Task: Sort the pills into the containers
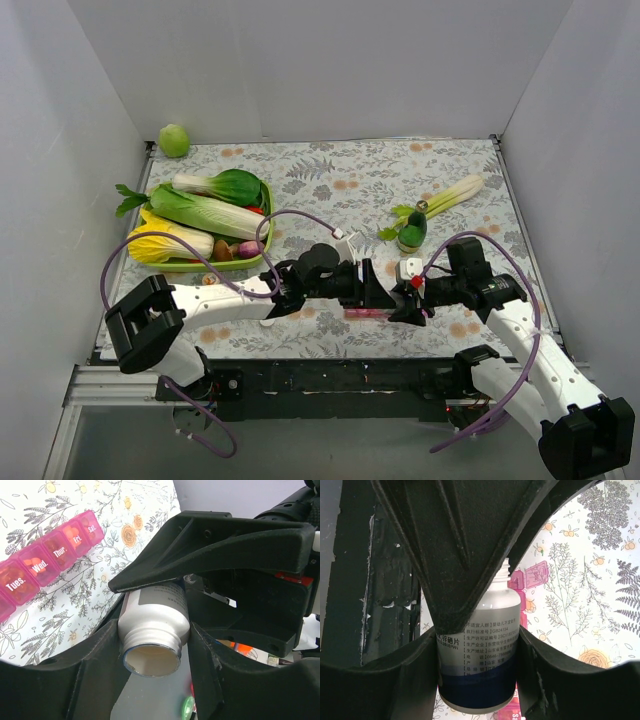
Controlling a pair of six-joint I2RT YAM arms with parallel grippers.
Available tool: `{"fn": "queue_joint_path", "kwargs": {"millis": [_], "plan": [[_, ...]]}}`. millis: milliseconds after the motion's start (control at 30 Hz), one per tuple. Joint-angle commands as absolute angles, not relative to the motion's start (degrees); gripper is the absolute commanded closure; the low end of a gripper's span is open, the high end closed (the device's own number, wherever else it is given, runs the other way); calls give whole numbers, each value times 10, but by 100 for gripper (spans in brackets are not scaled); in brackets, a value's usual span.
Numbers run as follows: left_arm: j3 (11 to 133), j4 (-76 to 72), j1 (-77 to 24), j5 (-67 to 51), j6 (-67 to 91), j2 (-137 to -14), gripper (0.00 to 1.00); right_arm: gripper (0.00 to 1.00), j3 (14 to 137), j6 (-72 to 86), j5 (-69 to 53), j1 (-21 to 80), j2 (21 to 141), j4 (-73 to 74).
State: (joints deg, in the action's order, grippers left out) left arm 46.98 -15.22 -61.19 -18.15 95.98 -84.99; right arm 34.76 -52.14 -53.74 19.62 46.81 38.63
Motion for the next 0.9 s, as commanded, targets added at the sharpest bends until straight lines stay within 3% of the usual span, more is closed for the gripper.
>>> {"fn": "queue_joint_path", "kwargs": {"millis": [0,33,133,233,400,600,800,867], "plan": [[514,-111,-615,-173,985,-834,96,76,349,-507,-542,197,461,355],[519,-91,-615,-168,986,-831,98,63,350,-505,-542,197,461,355],[533,-60,-616,-152,998,-826,100,39,352,-500,-541,197,462,355],[539,-53,-615,-148,1007,-824,100,29,352,-499,-541,197,464,353],[543,-49,-615,-141,1014,-823,100,23,350,-489,-538,197,465,344],[553,-25,-615,-133,1011,-821,100,32,351,-474,-543,193,466,333],[545,-36,-615,-135,1020,-815,100,52,351,-475,-566,186,468,332],[544,-40,-614,-138,1022,-814,100,67,352,-484,-575,186,468,337]]}}
